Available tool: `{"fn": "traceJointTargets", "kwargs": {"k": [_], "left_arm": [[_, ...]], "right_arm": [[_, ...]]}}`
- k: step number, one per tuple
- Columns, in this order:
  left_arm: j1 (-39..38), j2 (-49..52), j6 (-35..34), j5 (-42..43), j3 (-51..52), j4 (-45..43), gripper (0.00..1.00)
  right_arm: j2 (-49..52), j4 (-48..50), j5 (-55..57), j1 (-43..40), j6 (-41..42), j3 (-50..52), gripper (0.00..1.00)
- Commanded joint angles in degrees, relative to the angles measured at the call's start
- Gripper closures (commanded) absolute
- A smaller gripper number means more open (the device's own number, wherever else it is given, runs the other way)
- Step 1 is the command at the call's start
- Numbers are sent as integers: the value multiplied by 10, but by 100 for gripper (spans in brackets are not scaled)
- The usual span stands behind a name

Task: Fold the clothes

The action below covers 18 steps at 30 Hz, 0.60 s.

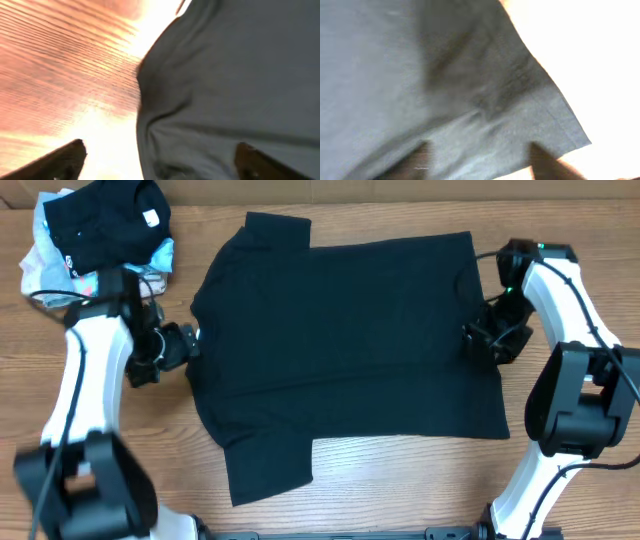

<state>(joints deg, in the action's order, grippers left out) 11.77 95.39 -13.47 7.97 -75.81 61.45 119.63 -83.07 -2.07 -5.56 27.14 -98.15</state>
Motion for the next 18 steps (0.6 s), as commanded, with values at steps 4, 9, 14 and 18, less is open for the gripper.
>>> {"fn": "traceJointTargets", "kwargs": {"k": [4,9,14,18], "left_arm": [[-22,-54,-3,32,-3,49,0],[-45,-60,-2,38,-3,103,7],[-91,-96,-3,31,-3,122,12],[-141,-134,-40,-9,7,150,8]], "right_arm": [[-4,-24,10,4,-31,-24,0],[-4,-21,10,4,-32,-24,0],[-4,-12,10,4,-32,-24,0],[-4,-10,10,4,-32,-24,0]]}}
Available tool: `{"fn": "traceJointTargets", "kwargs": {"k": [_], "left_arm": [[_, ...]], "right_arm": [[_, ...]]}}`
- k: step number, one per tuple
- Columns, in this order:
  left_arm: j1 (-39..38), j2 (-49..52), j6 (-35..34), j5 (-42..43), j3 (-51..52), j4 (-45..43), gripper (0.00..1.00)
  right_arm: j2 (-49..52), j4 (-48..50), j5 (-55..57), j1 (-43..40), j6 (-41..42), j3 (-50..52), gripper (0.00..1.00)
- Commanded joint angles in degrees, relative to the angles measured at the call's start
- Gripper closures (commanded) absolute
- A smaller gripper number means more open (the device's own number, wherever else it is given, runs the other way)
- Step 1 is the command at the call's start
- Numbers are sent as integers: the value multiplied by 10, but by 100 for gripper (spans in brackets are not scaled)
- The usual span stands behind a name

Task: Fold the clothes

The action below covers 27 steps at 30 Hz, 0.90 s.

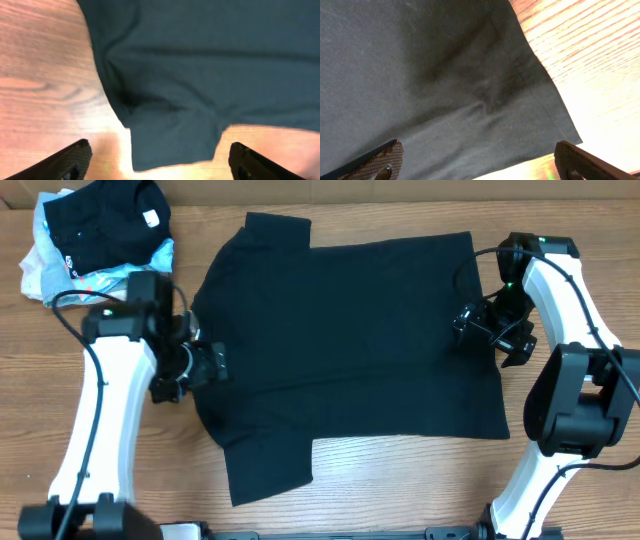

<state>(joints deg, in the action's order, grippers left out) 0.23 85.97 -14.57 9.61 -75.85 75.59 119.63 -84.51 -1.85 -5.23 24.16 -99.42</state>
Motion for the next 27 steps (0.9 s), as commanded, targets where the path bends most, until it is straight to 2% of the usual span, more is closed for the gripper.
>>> {"fn": "traceJointTargets", "kwargs": {"k": [1,8,14,19,27], "left_arm": [[-38,-49,-36,-32,17,13,7],[-83,-83,-112,-40,132,-14,2],[-80,-82,-170,-28,257,-96,0],[-80,-82,-189,-1,325,-132,2],[-80,-82,-204,14,381,-161,2]], "right_arm": [[-4,9,8,0,-2,-12,0],[-4,40,7,0,-2,-12,0],[-4,56,7,0,-2,-12,0],[-4,61,7,0,-2,-12,0],[-4,66,7,0,-2,-12,0]]}}
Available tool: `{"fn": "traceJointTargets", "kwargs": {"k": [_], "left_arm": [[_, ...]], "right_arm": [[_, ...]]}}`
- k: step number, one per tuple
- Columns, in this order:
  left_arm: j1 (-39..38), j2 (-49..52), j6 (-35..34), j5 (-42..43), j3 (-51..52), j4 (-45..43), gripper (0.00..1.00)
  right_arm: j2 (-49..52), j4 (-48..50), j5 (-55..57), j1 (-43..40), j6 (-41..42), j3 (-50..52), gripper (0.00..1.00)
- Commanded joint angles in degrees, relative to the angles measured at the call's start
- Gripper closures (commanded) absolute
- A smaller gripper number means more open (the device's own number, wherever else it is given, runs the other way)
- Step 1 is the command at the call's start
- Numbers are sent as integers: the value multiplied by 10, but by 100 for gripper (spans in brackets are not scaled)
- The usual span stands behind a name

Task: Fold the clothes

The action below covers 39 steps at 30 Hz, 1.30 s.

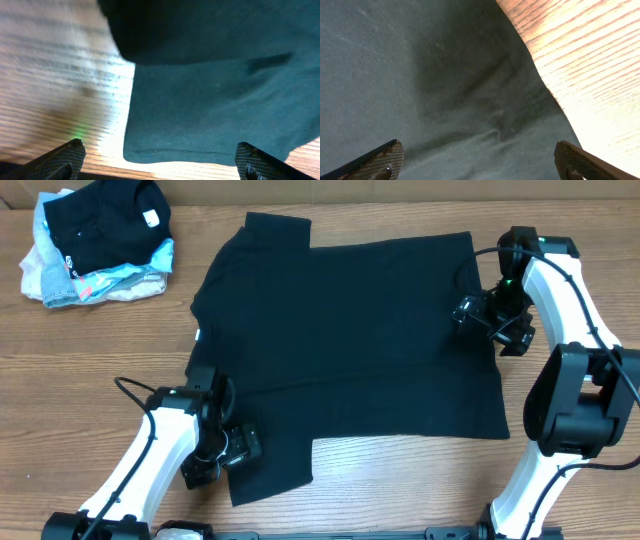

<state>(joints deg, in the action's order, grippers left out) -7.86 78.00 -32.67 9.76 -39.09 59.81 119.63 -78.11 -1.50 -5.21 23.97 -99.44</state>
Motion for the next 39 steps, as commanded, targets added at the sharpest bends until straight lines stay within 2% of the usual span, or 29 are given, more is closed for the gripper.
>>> {"fn": "traceJointTargets", "kwargs": {"k": [1,5,8,13,20,25,33,35,36,39], "left_arm": [[0,-2,-23,12,16,-3,2],[0,-2,-26,1,32,-17,0],[0,-1,-28,2,50,-62,0],[0,-1,-69,2,87,-143,0],[0,-1,-88,0,124,-216,0],[0,-1,-140,10,151,-225,18],[0,-1,-143,34,158,-235,25],[0,-1,-143,34,158,-235,36],[0,-1,-141,34,158,-235,50],[0,-1,-136,34,158,-235,79]], "right_arm": [[-4,1,4,0,0,-11,0],[-4,0,3,0,0,-11,0],[-4,1,3,0,0,-11,0],[-4,0,3,0,0,-11,0],[-4,-2,3,0,0,-11,0],[-4,-1,3,0,0,-11,0],[-4,3,3,0,0,-11,0],[-4,0,3,0,1,-11,0],[-4,-4,2,-2,5,-12,0],[-10,-13,1,-10,30,-12,0]]}}
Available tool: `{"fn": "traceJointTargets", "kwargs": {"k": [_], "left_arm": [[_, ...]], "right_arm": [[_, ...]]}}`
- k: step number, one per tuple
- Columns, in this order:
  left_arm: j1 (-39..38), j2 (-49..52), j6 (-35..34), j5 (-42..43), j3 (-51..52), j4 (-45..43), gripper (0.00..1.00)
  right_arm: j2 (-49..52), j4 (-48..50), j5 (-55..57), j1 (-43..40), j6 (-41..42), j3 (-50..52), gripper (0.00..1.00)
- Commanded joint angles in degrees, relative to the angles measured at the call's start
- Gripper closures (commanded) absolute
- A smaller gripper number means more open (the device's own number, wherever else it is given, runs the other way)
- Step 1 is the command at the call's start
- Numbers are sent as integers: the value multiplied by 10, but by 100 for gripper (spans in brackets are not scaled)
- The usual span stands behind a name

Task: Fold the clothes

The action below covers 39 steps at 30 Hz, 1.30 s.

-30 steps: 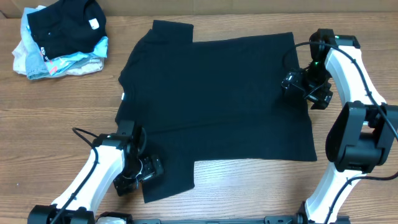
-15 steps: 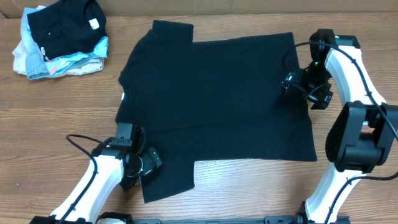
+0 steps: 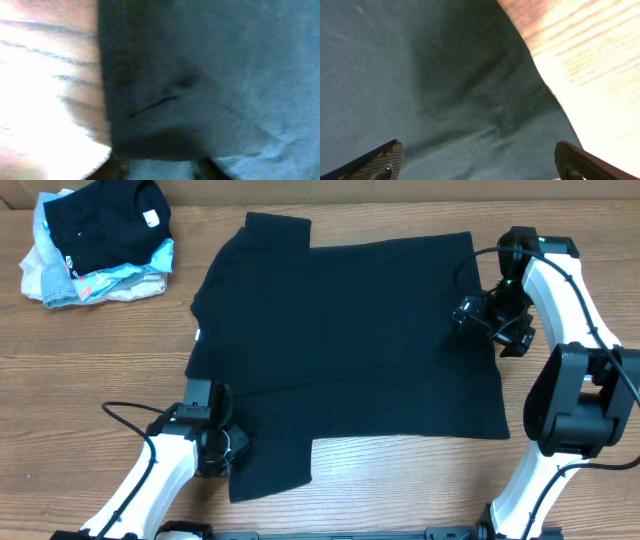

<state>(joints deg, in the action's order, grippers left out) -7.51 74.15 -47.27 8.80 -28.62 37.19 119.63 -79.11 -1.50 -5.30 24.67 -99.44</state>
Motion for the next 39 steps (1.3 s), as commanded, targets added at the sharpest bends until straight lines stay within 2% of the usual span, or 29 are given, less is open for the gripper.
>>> {"fn": "traceJointTargets", "kwargs": {"k": [1,2,3,4,6,7,12,15,24,32,36,39], "left_arm": [[-4,38,10,44,54,-9,82],[-4,37,10,44,54,-9,82],[-4,37,10,44,54,-9,70],[-4,37,10,44,54,-9,52],[-4,37,10,44,54,-8,48],[-4,37,10,44,54,-8,51],[-4,37,10,44,54,-8,96],[-4,37,10,50,54,-8,96],[-4,37,9,63,54,-9,96],[-4,37,9,63,54,-11,96],[-4,37,9,63,54,-13,95],[-4,37,9,63,54,-13,96]], "right_arm": [[-14,-5,1,-13,27,-12,0],[-20,-5,1,-17,29,-12,0],[-26,-5,1,-22,30,-12,0],[-35,-7,1,-29,30,-12,0],[-52,-13,1,-42,30,-12,0],[-60,-17,1,-47,30,-12,0],[-93,-47,-2,-68,30,-11,0],[-93,-63,-3,-69,33,-4,0],[-100,-43,-2,-71,118,98,0],[-193,9,0,-101,146,219,0],[-209,41,2,-101,144,276,0],[-209,74,0,-104,176,321,0]]}}
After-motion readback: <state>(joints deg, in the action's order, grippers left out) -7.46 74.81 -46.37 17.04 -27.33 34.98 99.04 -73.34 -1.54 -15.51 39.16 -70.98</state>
